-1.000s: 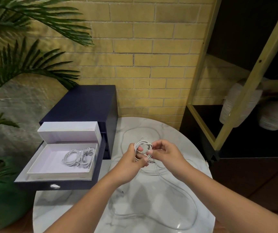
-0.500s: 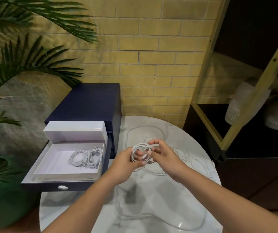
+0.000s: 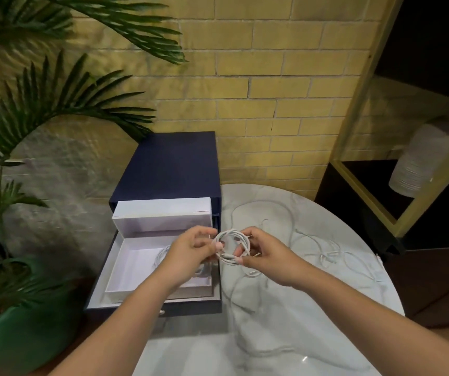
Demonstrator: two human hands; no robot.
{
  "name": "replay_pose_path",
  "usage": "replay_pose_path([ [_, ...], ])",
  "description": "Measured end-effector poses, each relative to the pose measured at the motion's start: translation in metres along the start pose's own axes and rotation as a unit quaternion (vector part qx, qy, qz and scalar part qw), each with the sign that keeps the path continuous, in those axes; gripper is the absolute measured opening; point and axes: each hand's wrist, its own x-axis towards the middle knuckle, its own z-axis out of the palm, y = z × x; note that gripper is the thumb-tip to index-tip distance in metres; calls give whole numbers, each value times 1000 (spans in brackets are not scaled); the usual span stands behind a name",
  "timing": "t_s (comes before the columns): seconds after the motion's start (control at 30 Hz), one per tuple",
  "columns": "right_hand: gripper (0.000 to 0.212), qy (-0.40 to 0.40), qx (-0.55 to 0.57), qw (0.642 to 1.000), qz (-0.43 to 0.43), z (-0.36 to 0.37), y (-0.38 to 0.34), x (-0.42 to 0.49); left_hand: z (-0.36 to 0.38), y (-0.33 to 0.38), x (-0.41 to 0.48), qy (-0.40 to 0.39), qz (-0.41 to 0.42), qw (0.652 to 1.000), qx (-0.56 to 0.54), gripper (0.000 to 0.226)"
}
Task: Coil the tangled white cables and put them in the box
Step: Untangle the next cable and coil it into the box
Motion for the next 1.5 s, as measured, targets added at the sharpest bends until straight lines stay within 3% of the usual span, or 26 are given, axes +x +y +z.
replay_pose_path([
  [0.1,28,45,68,997,18,33,-9,18,-34,-2,3,19,0,999,29,18],
  [0.2,28,92,115,988,47,62,-17,35,-62,-2,0,-19,-2,998,52,23],
  [0.33,30,90,121,986,67,97,-22,52,-91,-5,-4,-17,-22,998,55,28],
  [0.63,37,95,-38,992,76,111,-24,66,-130,-24,18,12,-54,988,143,24],
  [0.87,16,148,-129,979,51,82,-18,49,-130,-34,28,41,-34,960,274,14],
  [1.1,14,165,-217,961,43,69,-3,35,-122,-41,31,128,-27,938,321,9],
  [1.33,34,107,-265,957,57,75,5,30,-119,-44,29,136,-15,926,353,6],
  [1.5,37,105,-258,959,55,75,4,28,-119,-46,26,137,4,935,326,7],
])
